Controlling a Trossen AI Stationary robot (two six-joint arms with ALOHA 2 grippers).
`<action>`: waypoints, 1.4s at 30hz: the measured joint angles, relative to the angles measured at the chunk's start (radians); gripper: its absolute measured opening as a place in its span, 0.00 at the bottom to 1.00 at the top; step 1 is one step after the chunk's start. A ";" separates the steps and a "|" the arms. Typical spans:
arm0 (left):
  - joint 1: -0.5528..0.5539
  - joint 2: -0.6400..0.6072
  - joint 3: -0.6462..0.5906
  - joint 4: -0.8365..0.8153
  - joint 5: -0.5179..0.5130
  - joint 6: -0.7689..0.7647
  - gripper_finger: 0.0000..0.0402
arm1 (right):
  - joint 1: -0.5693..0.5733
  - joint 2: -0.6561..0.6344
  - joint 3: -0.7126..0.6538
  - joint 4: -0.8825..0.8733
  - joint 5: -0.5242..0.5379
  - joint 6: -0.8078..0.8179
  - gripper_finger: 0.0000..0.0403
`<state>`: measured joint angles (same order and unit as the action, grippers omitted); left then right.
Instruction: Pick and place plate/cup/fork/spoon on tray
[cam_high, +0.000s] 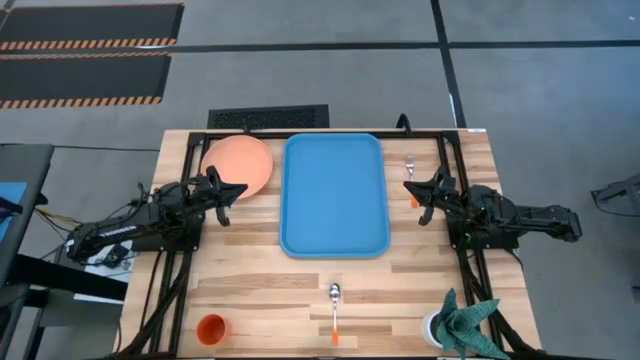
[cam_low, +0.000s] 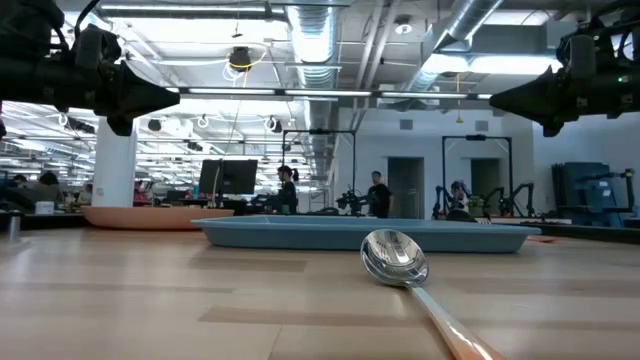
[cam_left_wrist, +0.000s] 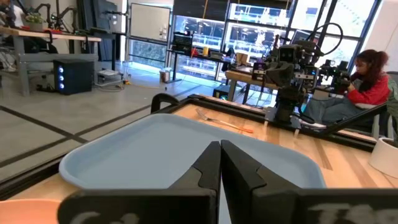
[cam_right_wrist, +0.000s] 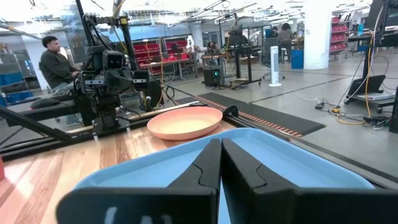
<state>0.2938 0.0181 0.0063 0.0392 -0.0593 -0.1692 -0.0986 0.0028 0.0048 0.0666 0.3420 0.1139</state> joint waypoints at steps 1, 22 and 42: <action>0.000 0.000 0.000 0.000 0.000 0.000 0.00 | 0.000 0.000 0.000 0.000 0.000 0.000 0.09; 0.000 0.000 0.000 0.000 0.000 0.000 0.00 | 0.000 0.000 0.000 0.000 0.000 0.000 0.09; 0.000 0.000 0.000 0.000 0.000 -0.009 0.00 | -0.008 0.004 0.001 0.184 -0.001 0.130 0.09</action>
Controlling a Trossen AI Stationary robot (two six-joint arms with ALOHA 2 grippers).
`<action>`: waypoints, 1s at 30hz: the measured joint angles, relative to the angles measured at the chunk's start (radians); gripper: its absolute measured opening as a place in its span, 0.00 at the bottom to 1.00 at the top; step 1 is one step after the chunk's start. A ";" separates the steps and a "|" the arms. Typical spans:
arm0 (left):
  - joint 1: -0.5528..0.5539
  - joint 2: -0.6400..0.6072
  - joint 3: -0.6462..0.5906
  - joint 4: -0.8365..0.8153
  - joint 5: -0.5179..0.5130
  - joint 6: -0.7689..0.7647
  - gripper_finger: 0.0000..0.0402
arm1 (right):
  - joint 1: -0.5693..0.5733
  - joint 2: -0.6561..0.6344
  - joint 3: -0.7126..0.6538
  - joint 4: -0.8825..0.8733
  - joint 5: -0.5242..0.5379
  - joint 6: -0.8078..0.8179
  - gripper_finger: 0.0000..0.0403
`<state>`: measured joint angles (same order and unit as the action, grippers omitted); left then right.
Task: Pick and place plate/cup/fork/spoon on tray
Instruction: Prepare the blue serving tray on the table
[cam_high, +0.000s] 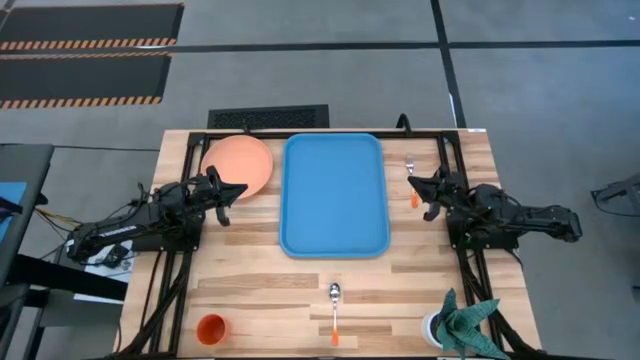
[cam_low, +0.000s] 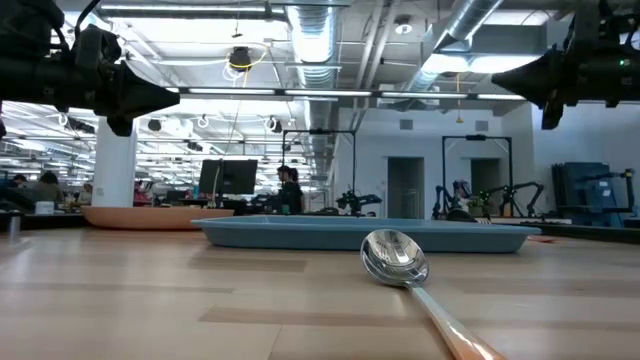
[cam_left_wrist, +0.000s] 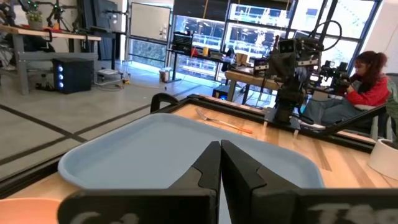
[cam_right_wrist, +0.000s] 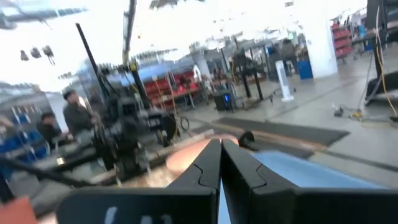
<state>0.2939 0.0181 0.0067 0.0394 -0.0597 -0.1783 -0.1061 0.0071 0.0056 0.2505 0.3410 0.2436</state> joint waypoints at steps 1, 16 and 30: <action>0.000 0.000 0.000 0.000 0.000 -0.004 0.00 | -0.002 0.000 0.002 0.003 -0.002 0.000 0.09; 0.000 0.000 0.000 0.001 -0.007 -0.032 0.00 | 0.019 0.254 0.155 -0.077 0.023 -0.089 0.01; 0.000 0.000 0.000 0.000 0.000 -0.059 0.00 | 0.060 0.668 0.372 -0.266 0.018 -0.039 0.01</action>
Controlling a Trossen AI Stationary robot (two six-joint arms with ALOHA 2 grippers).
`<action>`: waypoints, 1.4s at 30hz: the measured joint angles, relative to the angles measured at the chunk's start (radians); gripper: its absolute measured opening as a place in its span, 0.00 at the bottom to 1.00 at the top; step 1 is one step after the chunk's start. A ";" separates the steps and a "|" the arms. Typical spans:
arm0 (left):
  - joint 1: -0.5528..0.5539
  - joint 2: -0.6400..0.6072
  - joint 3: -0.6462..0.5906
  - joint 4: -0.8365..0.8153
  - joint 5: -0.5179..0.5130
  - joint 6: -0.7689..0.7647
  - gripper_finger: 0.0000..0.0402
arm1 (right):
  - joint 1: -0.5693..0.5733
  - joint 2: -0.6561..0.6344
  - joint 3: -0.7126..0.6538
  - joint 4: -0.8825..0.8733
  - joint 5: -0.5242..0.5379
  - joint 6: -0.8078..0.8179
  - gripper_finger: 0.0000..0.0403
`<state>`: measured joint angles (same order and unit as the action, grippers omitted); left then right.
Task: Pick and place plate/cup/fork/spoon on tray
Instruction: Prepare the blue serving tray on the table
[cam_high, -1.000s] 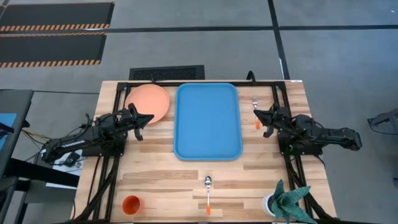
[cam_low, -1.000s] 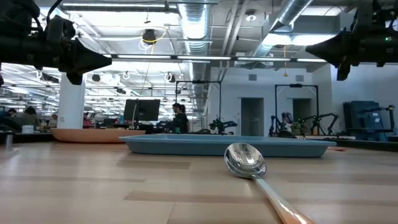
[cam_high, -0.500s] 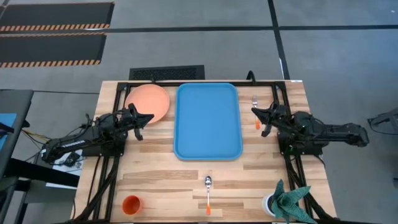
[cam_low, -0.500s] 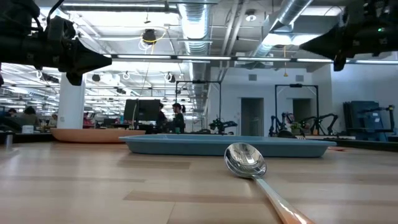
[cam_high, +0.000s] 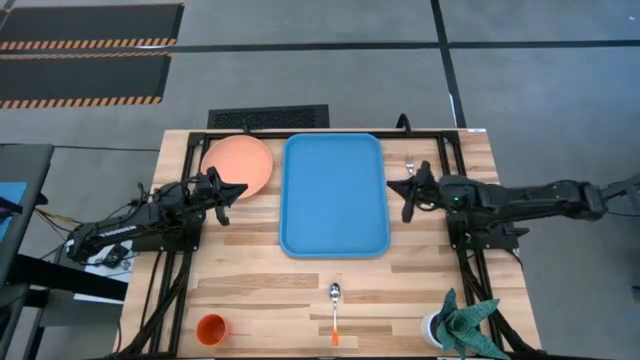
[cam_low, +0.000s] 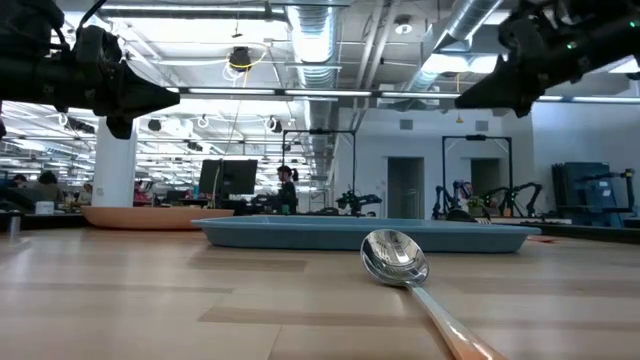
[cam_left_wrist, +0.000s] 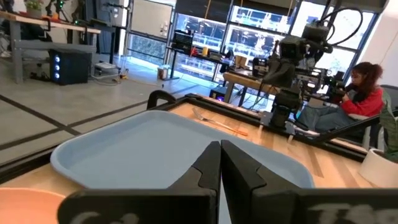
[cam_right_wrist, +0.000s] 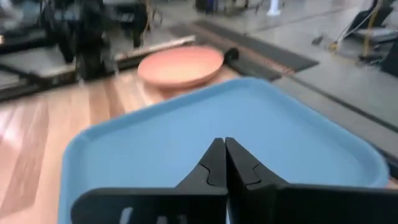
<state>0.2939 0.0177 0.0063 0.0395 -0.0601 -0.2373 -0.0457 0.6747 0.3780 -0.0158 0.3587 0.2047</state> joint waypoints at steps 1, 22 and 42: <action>0.000 0.000 0.000 0.000 0.000 0.009 0.00 | 0.013 0.032 0.021 -0.027 -0.004 0.000 0.01; 0.000 0.000 0.000 -0.007 0.064 0.049 0.00 | 0.332 0.860 0.564 -0.365 -0.002 0.226 0.25; 0.000 0.002 0.000 -0.006 0.063 0.142 0.00 | 0.364 1.302 0.964 -0.760 -0.072 0.232 0.55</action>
<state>0.2939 0.0196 0.0063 0.0334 0.0032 -0.0956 0.3182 1.9765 1.3422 -0.7761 0.2867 0.4364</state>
